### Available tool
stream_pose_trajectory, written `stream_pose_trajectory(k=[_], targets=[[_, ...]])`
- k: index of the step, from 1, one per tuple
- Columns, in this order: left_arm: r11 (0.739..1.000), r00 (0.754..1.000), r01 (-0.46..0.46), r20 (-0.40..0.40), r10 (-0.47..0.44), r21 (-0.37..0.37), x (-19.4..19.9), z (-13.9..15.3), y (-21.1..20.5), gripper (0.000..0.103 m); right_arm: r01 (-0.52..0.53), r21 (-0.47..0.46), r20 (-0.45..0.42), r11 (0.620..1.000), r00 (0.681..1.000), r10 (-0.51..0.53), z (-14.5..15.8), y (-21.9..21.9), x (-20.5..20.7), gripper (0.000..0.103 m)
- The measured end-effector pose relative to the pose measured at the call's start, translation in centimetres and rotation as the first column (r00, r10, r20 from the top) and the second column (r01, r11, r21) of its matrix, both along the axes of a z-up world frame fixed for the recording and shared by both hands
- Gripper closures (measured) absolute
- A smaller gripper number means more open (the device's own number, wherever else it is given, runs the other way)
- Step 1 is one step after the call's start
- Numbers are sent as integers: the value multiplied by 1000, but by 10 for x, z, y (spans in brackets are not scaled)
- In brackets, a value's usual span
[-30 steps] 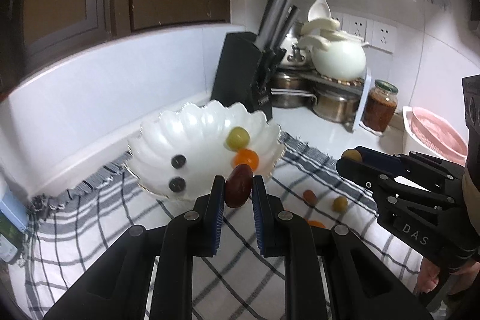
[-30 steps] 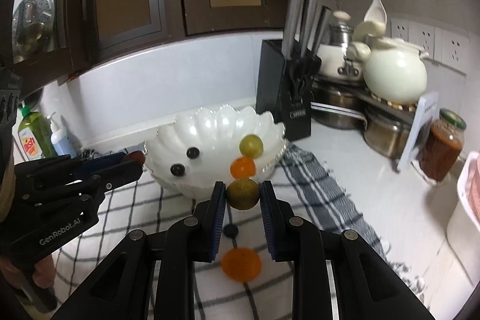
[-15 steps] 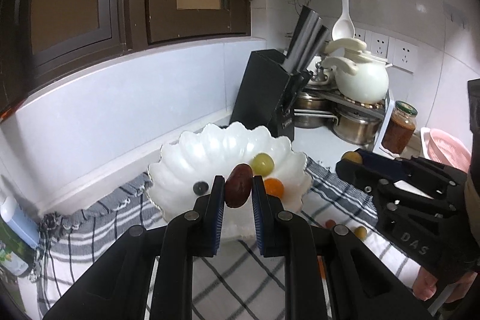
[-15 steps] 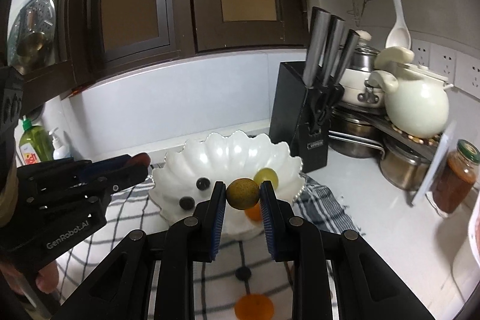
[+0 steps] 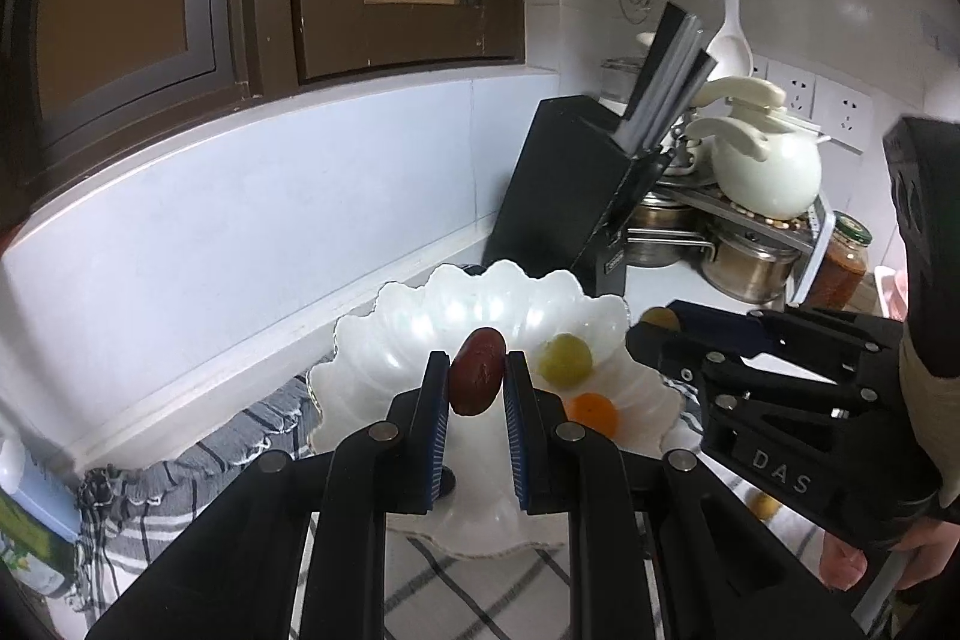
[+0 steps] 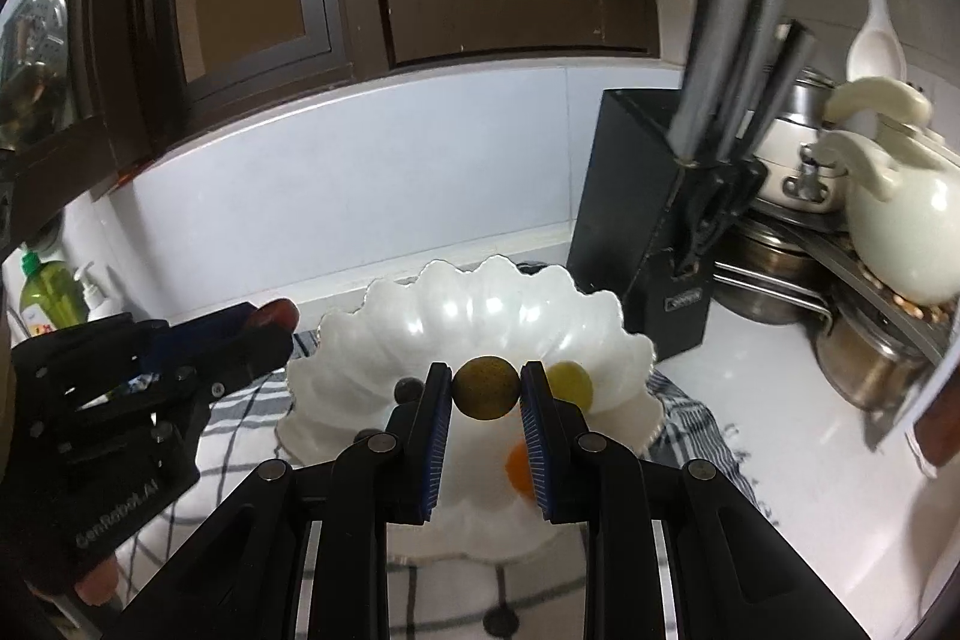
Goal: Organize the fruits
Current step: 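Lift and carry the yellow-brown fruit and date over the white bowl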
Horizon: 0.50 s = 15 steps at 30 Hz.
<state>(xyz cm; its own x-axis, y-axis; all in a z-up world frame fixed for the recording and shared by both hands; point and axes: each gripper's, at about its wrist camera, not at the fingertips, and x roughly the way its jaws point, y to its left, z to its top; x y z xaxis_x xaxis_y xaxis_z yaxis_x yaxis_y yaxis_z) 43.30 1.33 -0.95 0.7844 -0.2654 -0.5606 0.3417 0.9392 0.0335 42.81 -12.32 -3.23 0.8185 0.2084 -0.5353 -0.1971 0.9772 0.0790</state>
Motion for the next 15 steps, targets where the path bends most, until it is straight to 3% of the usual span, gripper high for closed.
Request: stream_pose_trajectory(k=[15], targets=[[999, 991, -38, -127, 42, 34, 76, -30, -1, 84, -30, -45, -143, 999, 989, 23, -19, 10, 88, 78]])
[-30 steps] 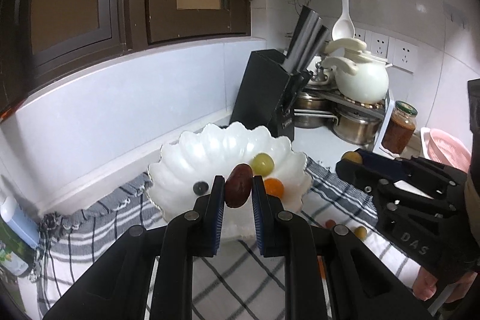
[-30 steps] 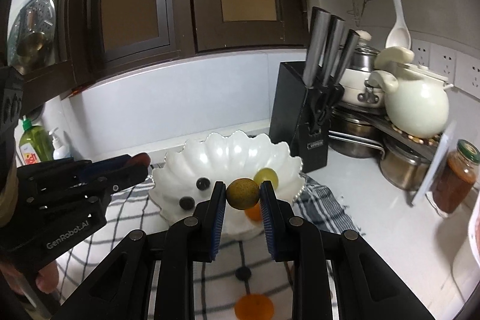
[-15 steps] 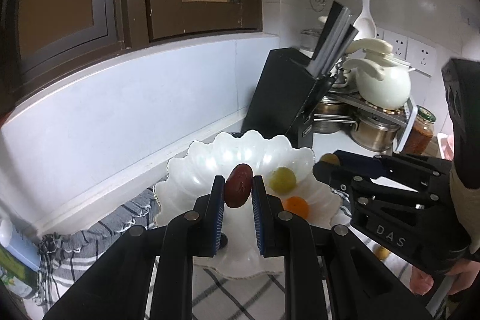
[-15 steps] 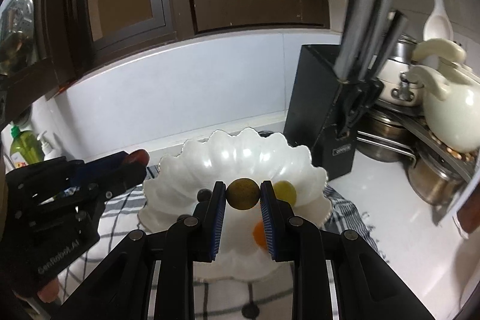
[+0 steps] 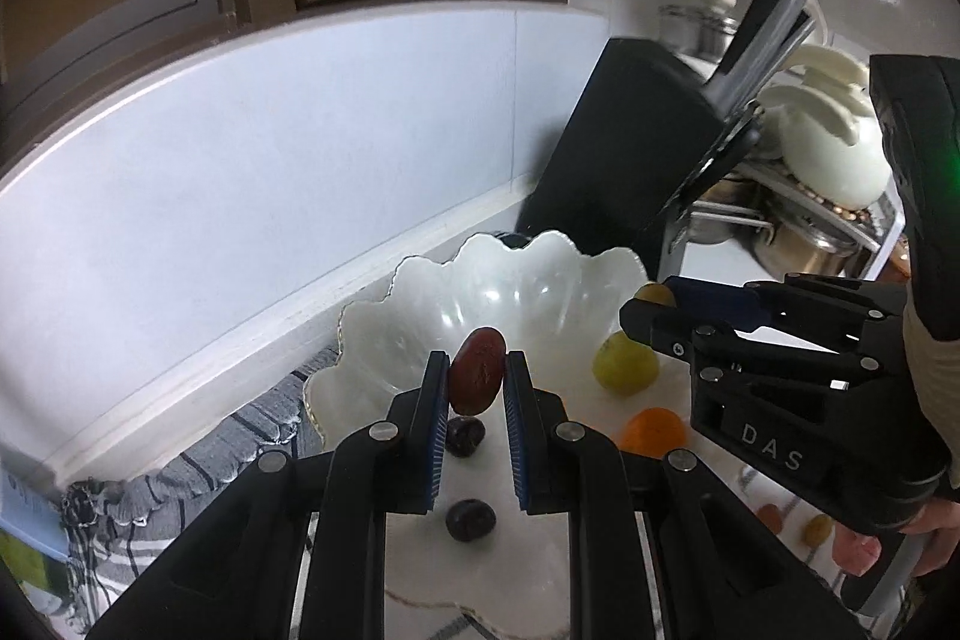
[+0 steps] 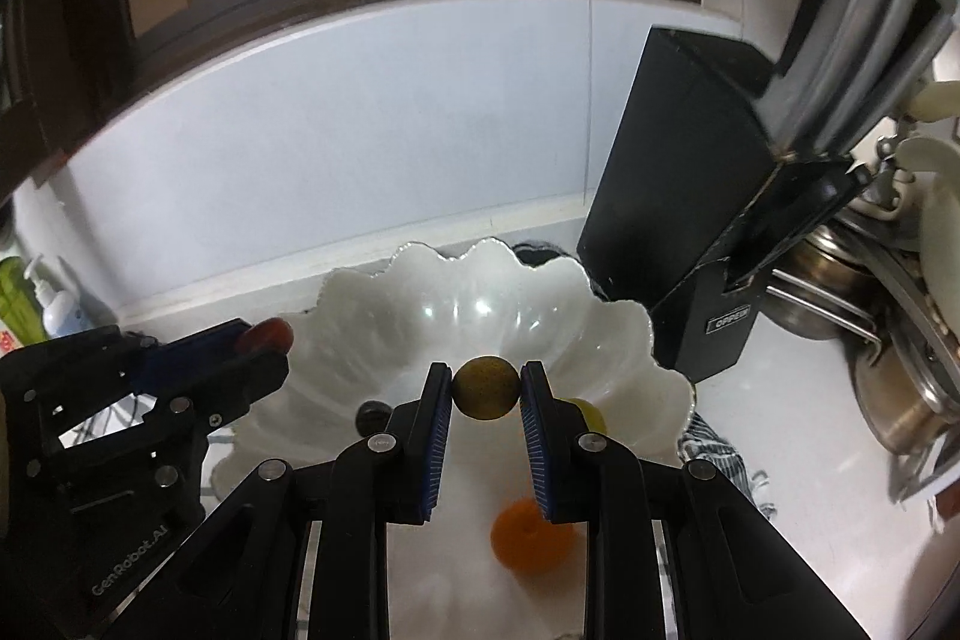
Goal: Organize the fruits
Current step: 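Lift and carry the yellow-brown fruit and date over the white bowl, then open the right gripper over the bowl while the left gripper releases the date, then withdraw both open grippers from the bowl toward the remaining fruits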
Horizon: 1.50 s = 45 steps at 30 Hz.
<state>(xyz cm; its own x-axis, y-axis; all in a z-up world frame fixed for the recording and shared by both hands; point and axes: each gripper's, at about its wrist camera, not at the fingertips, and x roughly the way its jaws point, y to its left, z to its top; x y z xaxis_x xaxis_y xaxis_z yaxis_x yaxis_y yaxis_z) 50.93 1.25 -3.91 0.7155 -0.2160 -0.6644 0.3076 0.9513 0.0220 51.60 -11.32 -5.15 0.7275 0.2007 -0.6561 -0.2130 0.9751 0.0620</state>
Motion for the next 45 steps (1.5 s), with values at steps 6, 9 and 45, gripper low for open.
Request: stream_pose_trajectory(k=[6, 9, 45], targets=[[1000, 999, -4, -50, 5, 16, 22, -12, -5, 84, -5, -20, -40, 1000, 999, 4, -10, 2, 22, 78], [1000, 998, -6, -68, 7, 15, 28, -16, -6, 84, -6, -20, -56, 1000, 998, 5, -13, 2, 27, 78], [995, 995, -98, 26, 98, 13, -30, 33, 10, 62, 17, -4, 57, 1000, 998, -17, 28, -17, -40, 67]])
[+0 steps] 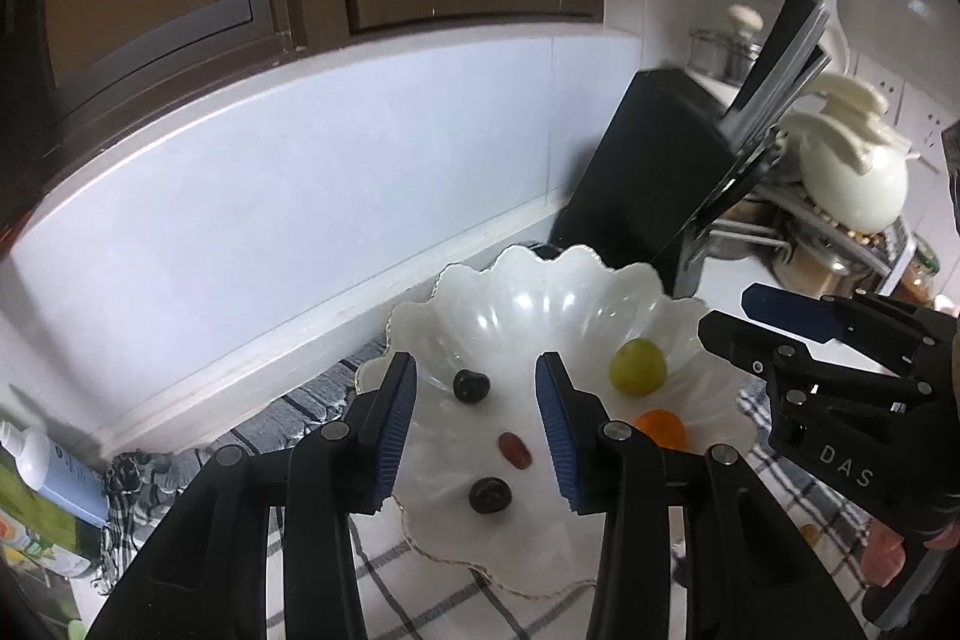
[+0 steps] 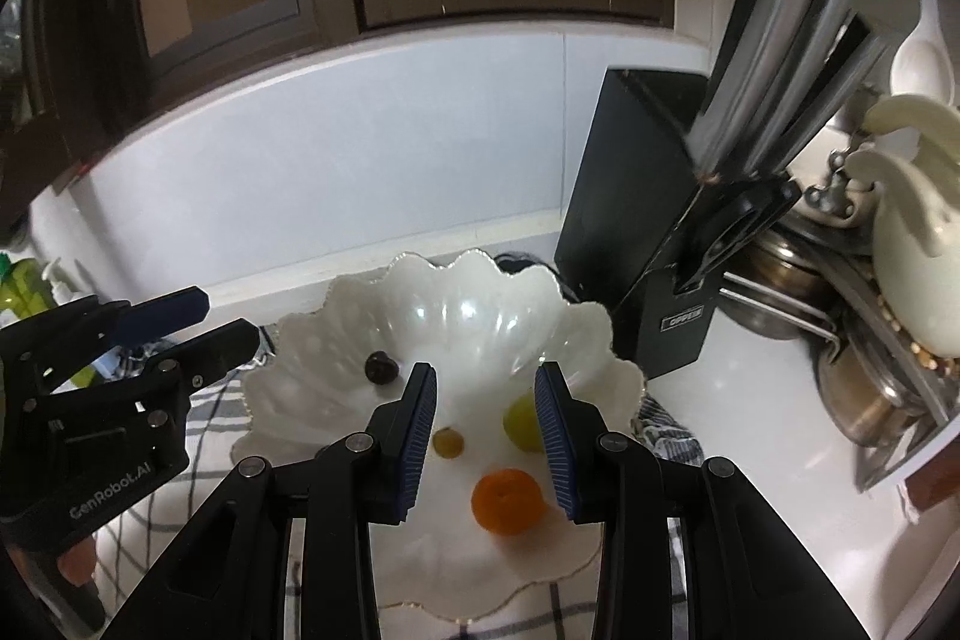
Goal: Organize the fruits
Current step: 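Withdraw both open grippers from the bowl toward the remaining fruits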
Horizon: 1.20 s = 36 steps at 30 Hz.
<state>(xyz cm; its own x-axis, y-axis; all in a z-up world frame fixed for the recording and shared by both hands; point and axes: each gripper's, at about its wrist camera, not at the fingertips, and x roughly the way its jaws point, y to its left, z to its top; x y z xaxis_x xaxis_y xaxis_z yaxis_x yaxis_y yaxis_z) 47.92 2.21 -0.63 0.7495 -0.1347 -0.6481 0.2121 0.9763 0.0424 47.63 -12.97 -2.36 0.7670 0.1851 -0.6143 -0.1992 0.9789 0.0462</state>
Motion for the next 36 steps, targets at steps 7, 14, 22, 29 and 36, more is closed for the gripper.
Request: stream_pose_trajectory(k=[7, 14, 22, 29, 36], targets=[[999, 998, 24, 54, -23, -22, -30, 18, -2, 62, 1, 18, 50, 1000, 999, -2, 16, -3, -32, 67], [999, 995, 43, 90, -40, -27, -57, 32, -11, 60, 1, 23, 84, 1000, 996, -3, 27, -12, -57, 67], [997, 990, 64, 126, -58, -43, -87, 45, -15, 60, 21, 28, 135, 999, 991, -25, 41, -24, -88, 67], [996, 985, 80, 158, -73, -39, -115, 51, -20, 59, 31, 33, 178, 999, 983, -36, 48, -31, -117, 67], [996, 977, 85, 197, -78, -27, -138, 55, -27, 57, 57, 41, 211, 998, 975, -64, 51, -41, -144, 67]])
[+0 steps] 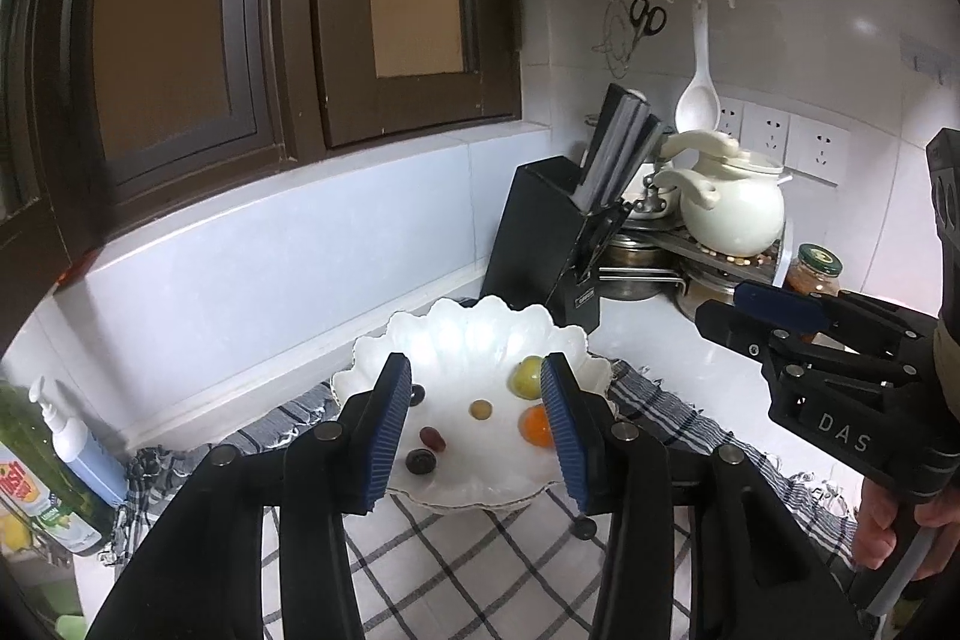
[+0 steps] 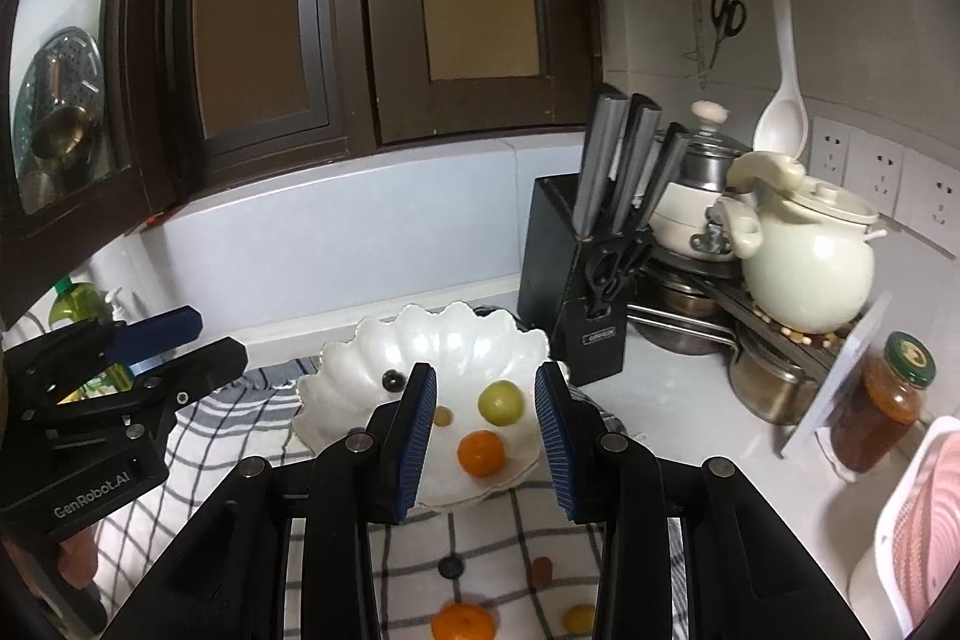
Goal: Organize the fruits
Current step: 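Withdraw both open grippers from the bowl toward the remaining fruits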
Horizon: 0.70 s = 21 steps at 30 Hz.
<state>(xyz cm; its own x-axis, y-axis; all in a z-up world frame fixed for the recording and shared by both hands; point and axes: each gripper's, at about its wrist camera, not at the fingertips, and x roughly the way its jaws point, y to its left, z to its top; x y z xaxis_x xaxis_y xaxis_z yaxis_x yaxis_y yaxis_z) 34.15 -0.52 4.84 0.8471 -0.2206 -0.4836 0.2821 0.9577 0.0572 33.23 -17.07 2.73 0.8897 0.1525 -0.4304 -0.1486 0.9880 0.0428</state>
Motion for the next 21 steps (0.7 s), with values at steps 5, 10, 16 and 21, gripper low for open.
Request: stream_pose_trajectory(k=[5, 10, 16, 21], targets=[[1000, 1000, 22, 5, -22, -15, -14, 1, -6, 57, 17, -9, 20, 1000, 1000, -17, 0, -7, -19, 67], [998, 998, 65, -8, -65, -26, -26, -4, -17, 55, 29, -2, 16, 1000, 999, -29, -4, -16, -29, 67], [997, 997, 73, -27, -74, -23, -35, -14, -26, 55, 61, -9, -11, 998, 998, -62, -15, -27, -40, 67], [996, 995, 88, -35, -89, -13, -41, -23, -34, 55, 62, -7, -45, 998, 997, -63, -28, -33, -45, 67]])
